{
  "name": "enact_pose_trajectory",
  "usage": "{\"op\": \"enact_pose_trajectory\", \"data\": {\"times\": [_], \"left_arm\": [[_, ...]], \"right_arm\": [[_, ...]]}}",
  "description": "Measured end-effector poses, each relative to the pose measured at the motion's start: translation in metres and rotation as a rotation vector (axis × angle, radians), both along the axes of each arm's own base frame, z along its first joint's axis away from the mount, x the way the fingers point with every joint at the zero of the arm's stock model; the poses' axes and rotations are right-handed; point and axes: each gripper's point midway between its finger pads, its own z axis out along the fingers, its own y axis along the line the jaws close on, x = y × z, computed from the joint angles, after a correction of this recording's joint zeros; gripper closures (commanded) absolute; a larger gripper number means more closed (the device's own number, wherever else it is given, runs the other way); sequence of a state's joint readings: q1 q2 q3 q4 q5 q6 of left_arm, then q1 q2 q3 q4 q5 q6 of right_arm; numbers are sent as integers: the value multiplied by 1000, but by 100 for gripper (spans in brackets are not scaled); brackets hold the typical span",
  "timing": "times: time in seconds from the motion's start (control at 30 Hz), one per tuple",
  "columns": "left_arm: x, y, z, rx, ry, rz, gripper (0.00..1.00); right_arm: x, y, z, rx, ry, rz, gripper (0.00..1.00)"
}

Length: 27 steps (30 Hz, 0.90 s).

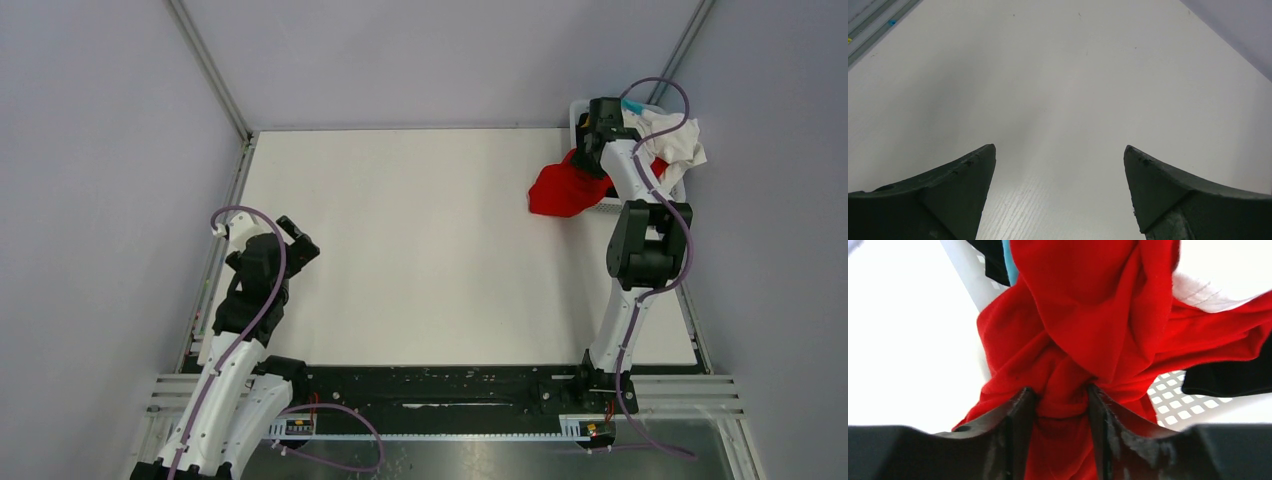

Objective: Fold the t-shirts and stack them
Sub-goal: Grab crumpled tshirt from bin with the right arm

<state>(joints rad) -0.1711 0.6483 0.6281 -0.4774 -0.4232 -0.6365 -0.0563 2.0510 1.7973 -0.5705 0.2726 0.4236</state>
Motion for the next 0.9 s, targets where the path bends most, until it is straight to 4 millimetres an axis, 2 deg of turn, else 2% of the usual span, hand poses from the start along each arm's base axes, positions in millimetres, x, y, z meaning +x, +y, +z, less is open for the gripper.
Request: {"op": "enact_pose_trajectory", "data": {"times": [0.1,0.23,0.37,0.47,0.57,0.63,0.77,0.9], "left_arm": [[0,0,-1,1,2,0,1],[0,0,-1,1,2,0,1],[0,0,0,1,2,0,1],[0,0,0,1,2,0,1],[0,0,0,0,1,0,1],[0,0,0,0,-2,0,1],[-1,0,4,-2,-15,0,1],[-2,0,5,-4,-22,0,1]], "right_arm": [[4,1,-2,15,-30,-20,71],[1,0,-2,26,-60,-37,100],[-8,-3,3,32,-78,-48,100],[-14,-4,19,29,-108,-41,100],[-17,-3,54,17,-178,-19,100],[-17,-4,93,2,-255,-5,100],[-16,-6,196,-42,-489,18,100],[-27,-4,288,-68,-704,34,100]]}}
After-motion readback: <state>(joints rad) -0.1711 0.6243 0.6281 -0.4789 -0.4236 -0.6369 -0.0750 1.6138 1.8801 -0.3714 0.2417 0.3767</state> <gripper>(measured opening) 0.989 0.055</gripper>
